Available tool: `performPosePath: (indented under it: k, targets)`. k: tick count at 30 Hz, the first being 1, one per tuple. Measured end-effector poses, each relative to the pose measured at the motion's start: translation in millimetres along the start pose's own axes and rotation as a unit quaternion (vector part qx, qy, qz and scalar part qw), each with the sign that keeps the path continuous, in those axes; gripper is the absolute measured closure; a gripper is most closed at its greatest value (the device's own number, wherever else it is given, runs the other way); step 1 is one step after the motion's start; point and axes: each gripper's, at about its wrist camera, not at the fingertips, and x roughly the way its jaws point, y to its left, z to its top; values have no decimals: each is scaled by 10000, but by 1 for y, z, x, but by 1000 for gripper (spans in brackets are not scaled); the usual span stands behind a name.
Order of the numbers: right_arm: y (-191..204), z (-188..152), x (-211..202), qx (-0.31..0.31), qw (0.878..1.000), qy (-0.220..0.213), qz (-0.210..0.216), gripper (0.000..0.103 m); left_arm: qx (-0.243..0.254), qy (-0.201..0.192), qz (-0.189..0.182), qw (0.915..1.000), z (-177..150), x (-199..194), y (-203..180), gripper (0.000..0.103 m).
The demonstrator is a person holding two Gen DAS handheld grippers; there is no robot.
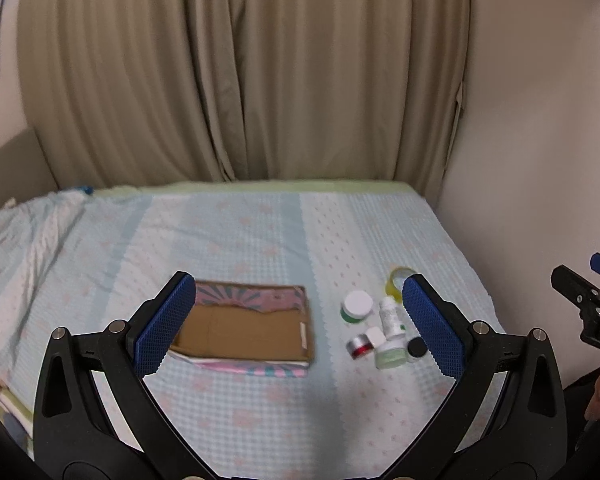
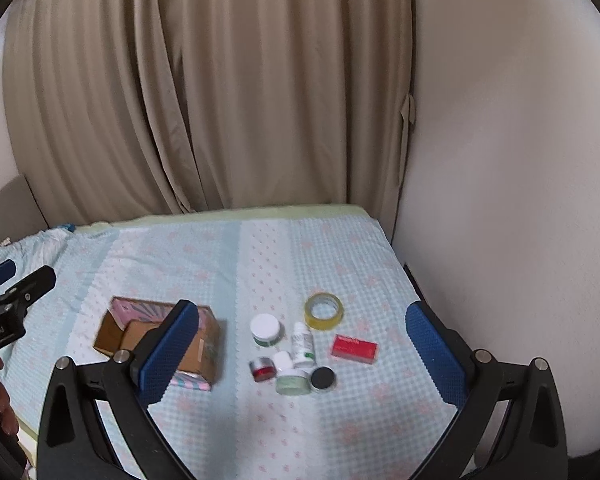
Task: Organize rigid objects
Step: 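Grasp the white jar with the left tool while the right grasps the red MARUBI box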
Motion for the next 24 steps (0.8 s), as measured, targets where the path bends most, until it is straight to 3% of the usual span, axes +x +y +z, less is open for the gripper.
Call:
performPosePath:
  k: [7,13,24]
  targets:
    - [-51,-5,61,-23,9988,440,192,0,11,549,-13,9985,-8,77,-54,1]
    - [-91,-25,152,-186,9955,782,504,0,183,1157,-22,9931,-26,166,-92,1]
    - [-126,-72,312,-704,9863,1400,525,0,223,2076,-292,9775,-96,349,-117,1]
